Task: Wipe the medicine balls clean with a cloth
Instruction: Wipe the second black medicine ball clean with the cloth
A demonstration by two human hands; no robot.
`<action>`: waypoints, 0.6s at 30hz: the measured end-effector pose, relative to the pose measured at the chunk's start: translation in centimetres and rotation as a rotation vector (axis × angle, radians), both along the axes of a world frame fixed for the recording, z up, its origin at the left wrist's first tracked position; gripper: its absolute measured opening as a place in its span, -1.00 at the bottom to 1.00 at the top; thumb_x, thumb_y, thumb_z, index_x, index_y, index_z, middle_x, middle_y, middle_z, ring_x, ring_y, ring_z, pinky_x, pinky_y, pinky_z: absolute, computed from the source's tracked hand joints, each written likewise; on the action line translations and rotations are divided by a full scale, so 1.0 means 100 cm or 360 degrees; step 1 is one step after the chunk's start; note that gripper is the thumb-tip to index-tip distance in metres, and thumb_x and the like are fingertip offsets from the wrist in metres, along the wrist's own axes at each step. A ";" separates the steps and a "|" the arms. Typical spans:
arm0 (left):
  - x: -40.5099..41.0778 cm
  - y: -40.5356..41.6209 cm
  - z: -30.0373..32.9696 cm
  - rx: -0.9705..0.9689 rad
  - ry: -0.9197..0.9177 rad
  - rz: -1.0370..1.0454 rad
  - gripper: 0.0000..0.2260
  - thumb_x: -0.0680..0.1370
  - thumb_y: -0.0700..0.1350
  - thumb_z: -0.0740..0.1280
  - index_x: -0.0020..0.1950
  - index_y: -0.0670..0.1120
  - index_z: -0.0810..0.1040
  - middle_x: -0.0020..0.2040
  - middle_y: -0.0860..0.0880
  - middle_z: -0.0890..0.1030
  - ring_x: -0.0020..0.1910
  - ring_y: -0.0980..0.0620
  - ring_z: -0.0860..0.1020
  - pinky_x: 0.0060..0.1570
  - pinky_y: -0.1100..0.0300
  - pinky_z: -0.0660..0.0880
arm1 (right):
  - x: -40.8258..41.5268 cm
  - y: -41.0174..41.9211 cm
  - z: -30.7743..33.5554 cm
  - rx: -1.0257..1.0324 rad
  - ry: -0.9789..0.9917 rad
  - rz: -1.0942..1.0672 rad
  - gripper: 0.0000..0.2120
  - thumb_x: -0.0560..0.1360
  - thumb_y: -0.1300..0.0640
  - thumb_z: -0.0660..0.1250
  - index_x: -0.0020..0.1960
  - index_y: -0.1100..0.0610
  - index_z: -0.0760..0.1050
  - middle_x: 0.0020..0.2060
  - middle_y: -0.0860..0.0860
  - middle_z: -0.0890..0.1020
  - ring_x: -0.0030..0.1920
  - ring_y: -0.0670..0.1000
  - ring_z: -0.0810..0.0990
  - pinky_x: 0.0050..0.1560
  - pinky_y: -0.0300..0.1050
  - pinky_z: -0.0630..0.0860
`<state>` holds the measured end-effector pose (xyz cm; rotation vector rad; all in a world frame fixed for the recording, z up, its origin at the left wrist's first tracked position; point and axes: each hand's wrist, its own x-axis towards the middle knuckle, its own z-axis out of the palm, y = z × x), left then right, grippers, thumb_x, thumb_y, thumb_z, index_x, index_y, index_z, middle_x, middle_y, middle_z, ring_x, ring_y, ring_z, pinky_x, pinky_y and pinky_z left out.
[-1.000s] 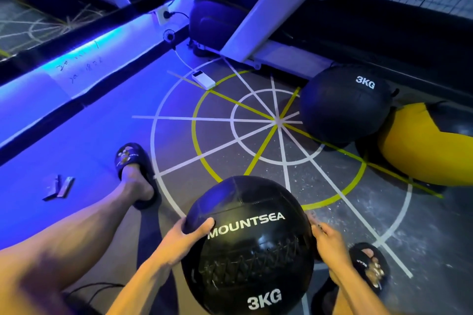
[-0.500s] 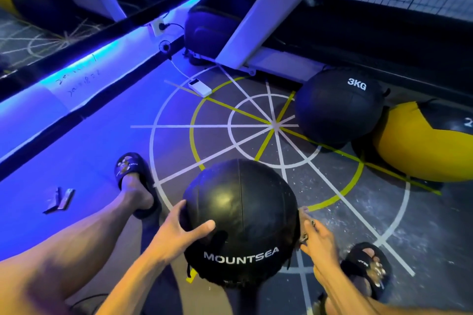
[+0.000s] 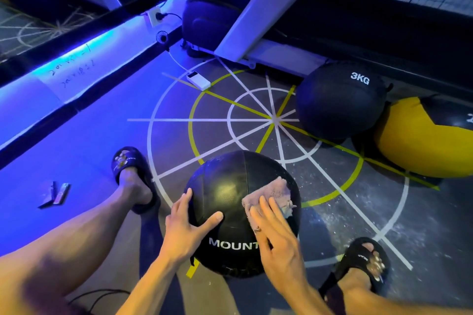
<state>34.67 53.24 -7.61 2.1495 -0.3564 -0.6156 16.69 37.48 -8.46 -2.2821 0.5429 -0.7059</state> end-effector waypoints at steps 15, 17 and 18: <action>-0.008 -0.004 -0.001 0.0027 -0.0057 0.0015 0.10 0.14 0.53 0.50 0.58 0.10 0.28 0.39 0.12 0.35 0.38 0.01 0.26 0.36 0.07 0.28 | 0.037 -0.023 0.019 -0.0280 0.0075 0.0202 -0.57 0.61 0.22 0.22 0.44 -0.01 0.52 0.22 -0.01 0.64 0.16 0.04 0.61 0.26 -0.07 0.51; -0.006 -0.001 -0.002 0.0018 -0.0061 0.0020 0.11 0.12 0.57 0.46 0.57 0.13 0.29 0.38 0.14 0.35 0.39 0.02 0.26 0.39 0.05 0.29 | 0.037 -0.051 0.018 0.0106 0.0139 -0.0294 -0.62 0.65 0.12 0.20 0.36 -0.23 0.53 0.06 -0.02 0.66 -0.05 -0.08 0.60 -0.03 -0.09 0.54; -0.006 0.000 -0.002 0.0029 -0.0043 0.0021 0.11 0.11 0.57 0.45 0.57 0.13 0.29 0.37 0.14 0.35 0.39 0.02 0.26 0.40 0.03 0.29 | 0.034 -0.064 0.017 0.0342 0.0221 -0.0538 -0.66 0.68 0.07 0.18 0.27 -0.34 0.51 0.00 -0.02 0.67 -0.10 -0.09 0.59 -0.12 -0.09 0.52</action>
